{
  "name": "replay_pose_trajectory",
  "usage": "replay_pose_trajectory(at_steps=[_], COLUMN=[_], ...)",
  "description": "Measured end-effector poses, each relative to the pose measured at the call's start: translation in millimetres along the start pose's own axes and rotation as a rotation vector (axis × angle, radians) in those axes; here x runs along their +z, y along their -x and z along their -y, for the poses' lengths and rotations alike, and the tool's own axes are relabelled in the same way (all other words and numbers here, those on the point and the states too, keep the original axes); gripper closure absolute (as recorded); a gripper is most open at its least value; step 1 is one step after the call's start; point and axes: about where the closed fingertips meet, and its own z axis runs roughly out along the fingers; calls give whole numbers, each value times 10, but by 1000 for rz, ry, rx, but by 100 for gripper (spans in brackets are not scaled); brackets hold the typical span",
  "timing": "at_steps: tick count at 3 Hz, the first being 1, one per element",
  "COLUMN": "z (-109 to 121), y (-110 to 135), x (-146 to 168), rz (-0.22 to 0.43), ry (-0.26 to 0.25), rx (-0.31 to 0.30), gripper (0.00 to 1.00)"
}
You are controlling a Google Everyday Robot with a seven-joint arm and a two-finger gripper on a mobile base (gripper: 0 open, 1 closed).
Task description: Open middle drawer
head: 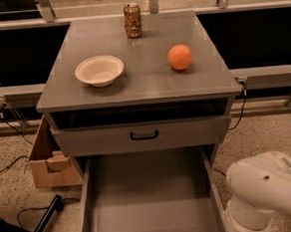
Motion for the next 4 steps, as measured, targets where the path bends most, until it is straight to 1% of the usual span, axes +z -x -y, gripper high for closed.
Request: replay_pose_trajectory(at_steps=[1, 2, 3, 4], z=[-143, -100, -34, 21], y=[-100, -106, -249, -525], x=[-321, -330, -797, -1724], rz=[-55, -54, -69, -69], ry=[-19, -25, -80, -155], rx=[-36, -23, 29, 57], gripper=[0, 0, 0, 0])
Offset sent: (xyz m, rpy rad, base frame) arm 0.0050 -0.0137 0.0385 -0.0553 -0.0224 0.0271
